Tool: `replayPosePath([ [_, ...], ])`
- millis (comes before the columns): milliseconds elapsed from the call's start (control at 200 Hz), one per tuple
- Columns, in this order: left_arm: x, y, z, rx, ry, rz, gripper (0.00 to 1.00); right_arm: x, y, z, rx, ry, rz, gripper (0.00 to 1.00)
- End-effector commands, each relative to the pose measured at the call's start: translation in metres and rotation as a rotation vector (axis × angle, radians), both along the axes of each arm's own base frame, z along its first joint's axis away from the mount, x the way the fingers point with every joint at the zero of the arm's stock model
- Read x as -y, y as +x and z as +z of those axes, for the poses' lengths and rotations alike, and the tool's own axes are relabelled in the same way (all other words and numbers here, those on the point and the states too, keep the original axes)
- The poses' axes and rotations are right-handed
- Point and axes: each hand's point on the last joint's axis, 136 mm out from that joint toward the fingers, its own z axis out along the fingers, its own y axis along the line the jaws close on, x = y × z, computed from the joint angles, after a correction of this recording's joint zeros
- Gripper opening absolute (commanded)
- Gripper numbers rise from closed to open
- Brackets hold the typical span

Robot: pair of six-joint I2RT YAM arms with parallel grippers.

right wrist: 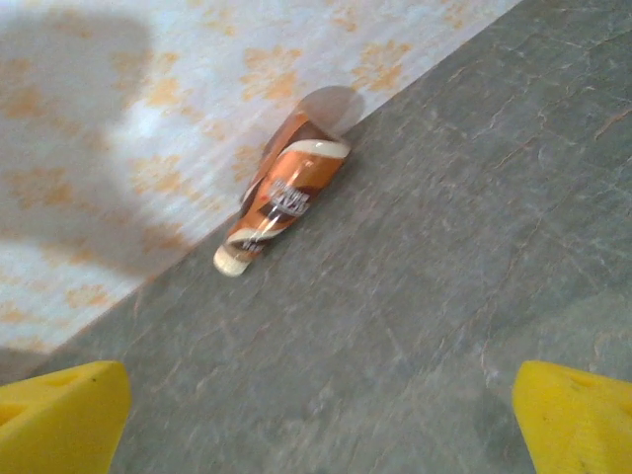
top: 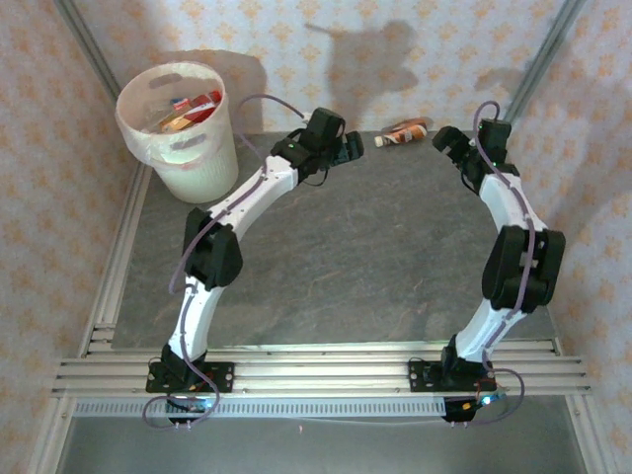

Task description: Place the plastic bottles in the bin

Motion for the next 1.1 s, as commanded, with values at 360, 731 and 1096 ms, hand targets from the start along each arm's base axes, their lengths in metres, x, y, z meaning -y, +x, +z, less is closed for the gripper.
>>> replayPosePath([
  [360,0.052,0.09,-0.013,0.182,-0.274,0.021,1.0,0.005,0.125,-0.035,0.156,0.211,0.081,0.99],
  [731,0.055,0.081,-0.05,0.1,-0.234,-0.104,1.0,0.003,0.212,-0.06,0.226,0.431,0.085,0.99],
  [1096,0.02,0.065,-0.068,0.027,-0.189,-0.06,1.0,-0.068,0.222,-0.092,0.253,0.368,0.203,0.99],
])
